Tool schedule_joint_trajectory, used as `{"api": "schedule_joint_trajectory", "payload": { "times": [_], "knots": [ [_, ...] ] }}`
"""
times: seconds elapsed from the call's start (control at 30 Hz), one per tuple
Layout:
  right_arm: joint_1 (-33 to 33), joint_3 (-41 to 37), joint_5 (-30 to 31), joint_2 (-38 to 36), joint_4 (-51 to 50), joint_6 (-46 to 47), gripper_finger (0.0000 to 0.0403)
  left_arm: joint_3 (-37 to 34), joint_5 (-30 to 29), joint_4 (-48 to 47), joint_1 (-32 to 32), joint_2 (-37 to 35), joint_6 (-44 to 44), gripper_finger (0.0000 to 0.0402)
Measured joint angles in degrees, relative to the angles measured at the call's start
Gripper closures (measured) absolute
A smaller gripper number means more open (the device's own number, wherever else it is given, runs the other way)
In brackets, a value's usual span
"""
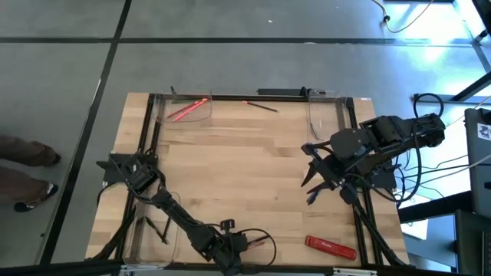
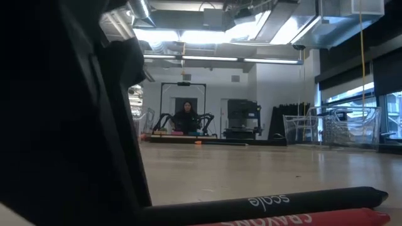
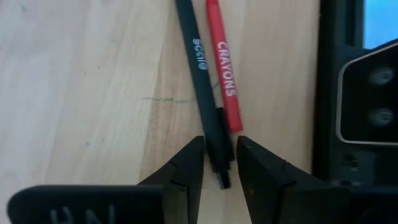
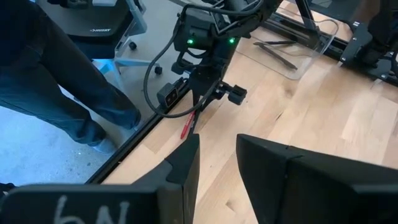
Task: Sort crayons/erasers/pens/pencils in bins
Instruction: Put the black pen into the bottom left transparent bin
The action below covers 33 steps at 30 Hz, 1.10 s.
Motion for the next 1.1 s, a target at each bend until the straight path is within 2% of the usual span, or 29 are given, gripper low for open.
{"api": "schedule_joint_trajectory", "payload": {
  "times": [0.9,1.1],
  "knots": [
    [0.0,0.0,0.0,0.0,0.0,0.0,0.0295,-0.1,-0.8,0.5,0.0,0.1,-1.0,0.031],
    [0.0,0.0,0.0,0.0,0.0,0.0,0.0295,0.1,-0.8,-2.3,0.2,0.1,-4.2,0.031]
  ]
}}
